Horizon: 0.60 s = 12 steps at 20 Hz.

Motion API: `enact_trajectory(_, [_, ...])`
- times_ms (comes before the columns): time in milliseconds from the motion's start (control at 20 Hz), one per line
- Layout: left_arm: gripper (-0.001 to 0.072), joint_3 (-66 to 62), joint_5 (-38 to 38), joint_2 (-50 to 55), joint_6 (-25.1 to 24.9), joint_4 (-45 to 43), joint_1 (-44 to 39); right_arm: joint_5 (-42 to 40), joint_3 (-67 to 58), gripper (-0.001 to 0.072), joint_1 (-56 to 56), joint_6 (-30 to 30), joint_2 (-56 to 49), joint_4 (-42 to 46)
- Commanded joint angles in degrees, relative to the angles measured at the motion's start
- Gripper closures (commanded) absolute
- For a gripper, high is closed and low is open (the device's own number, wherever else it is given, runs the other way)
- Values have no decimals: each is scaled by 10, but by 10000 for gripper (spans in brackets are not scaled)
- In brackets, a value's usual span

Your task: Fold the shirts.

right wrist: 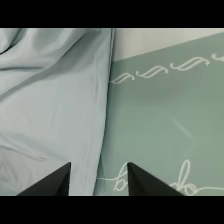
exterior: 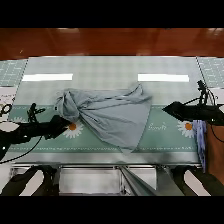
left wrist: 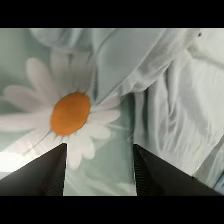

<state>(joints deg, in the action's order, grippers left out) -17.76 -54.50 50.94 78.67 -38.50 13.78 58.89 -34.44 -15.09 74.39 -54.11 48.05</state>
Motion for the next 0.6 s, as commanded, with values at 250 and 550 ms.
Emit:
enact_trajectory(250, [202,9,264,30,102,62,-138,-11,6,296,0,-1,3,-6])
enact_trajectory(550, [211,1,335,39,126,66,-180,-24,6,296,0,-1,3,-12])
